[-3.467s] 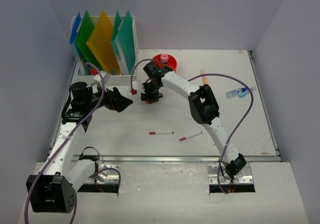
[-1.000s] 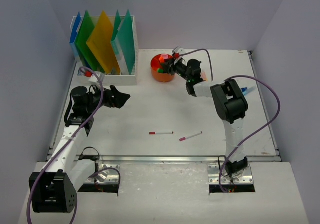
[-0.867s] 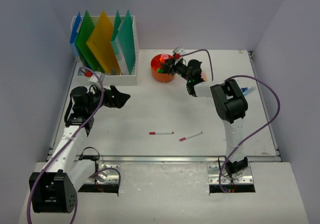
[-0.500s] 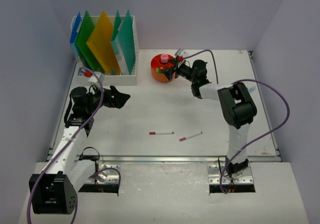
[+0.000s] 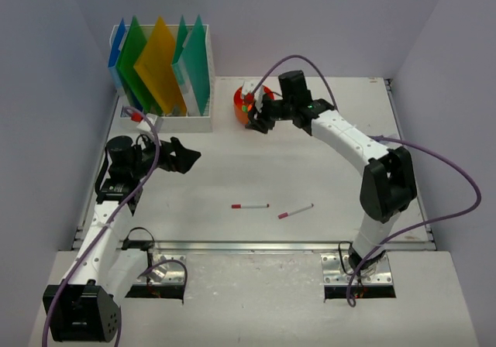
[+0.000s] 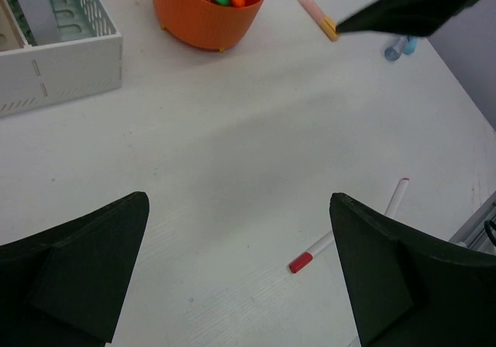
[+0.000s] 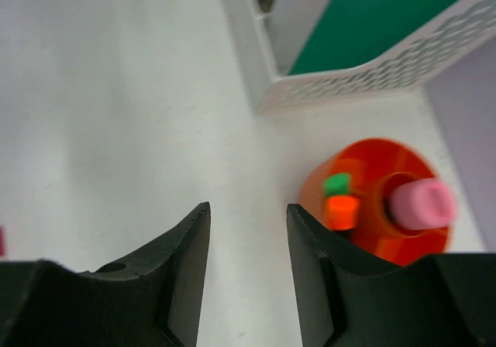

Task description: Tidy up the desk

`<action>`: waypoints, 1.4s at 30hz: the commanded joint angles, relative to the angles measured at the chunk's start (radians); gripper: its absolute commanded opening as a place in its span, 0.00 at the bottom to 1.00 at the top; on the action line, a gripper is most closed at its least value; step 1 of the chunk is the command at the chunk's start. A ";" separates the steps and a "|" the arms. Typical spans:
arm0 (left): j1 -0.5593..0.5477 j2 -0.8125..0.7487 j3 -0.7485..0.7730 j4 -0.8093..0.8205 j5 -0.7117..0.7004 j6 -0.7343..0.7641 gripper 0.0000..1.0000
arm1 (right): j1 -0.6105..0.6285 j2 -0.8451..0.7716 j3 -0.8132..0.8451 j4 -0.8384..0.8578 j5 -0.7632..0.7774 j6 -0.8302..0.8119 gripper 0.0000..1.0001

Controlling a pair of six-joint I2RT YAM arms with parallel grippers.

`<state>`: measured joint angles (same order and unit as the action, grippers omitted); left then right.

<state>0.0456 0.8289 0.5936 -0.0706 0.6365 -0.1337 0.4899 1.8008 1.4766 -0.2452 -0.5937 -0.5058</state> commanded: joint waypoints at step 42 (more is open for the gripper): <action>0.013 0.007 0.098 -0.087 -0.086 -0.069 1.00 | 0.510 0.456 0.104 -0.537 0.552 0.181 0.39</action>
<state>0.0544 0.8259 0.6491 -0.1978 0.5503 -0.1824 0.9822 2.2308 1.6561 -0.9014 -0.1094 -0.3432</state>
